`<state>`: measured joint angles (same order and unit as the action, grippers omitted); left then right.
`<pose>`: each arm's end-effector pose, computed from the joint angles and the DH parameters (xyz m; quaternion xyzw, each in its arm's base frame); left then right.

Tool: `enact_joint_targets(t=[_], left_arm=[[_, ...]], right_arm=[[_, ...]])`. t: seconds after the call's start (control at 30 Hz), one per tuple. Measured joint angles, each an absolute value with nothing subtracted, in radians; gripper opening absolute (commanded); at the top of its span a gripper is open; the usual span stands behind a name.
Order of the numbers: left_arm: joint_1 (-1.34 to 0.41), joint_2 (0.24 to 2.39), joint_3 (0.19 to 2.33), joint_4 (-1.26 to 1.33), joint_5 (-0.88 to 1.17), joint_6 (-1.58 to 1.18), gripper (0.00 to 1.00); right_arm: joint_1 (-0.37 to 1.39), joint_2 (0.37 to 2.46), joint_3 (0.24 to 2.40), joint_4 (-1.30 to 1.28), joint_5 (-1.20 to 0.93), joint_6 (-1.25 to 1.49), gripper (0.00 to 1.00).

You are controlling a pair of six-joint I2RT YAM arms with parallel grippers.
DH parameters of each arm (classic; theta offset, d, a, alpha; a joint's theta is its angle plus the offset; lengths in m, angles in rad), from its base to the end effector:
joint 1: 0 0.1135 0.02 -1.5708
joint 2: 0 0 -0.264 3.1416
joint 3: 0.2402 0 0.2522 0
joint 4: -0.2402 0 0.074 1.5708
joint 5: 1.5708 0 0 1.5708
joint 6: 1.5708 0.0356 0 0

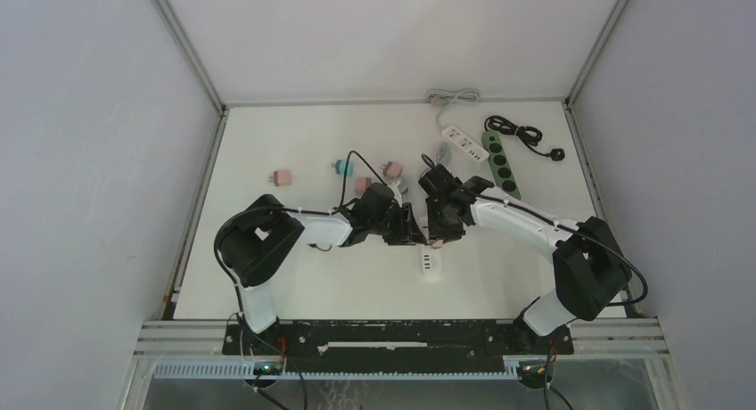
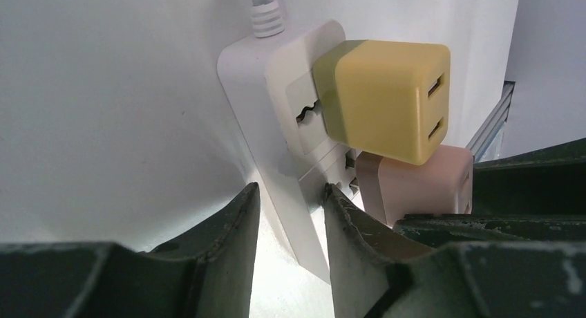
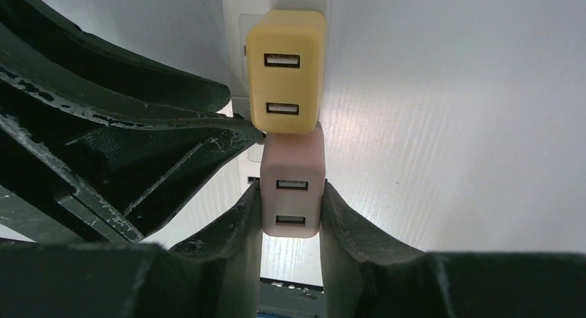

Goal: Insert the plug
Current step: Insert the plug into the socket.

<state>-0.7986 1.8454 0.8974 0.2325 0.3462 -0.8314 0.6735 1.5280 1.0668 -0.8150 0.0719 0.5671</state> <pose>0.2455 -0.2694 0.1331 0.0567 0.8974 -0.4048 0.1661 0.2256 0.1767 0.2172 -0.0473 0.9874 0.0563 0.1400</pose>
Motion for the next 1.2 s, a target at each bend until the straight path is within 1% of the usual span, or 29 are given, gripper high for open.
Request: enact_joint_targets(t=[0.43,1.2], left_arm=[[-0.801,1.863,0.9,0.269,0.375,-0.866,0.34],[-0.8,1.865,0.9,0.273,0.387,-0.884,0.3]], right_arm=[[0.687,1.554,1.072,-0.826,0.095,0.575,0.0],[0.73,1.652,1.166,-0.933,0.115,0.563,0.0]])
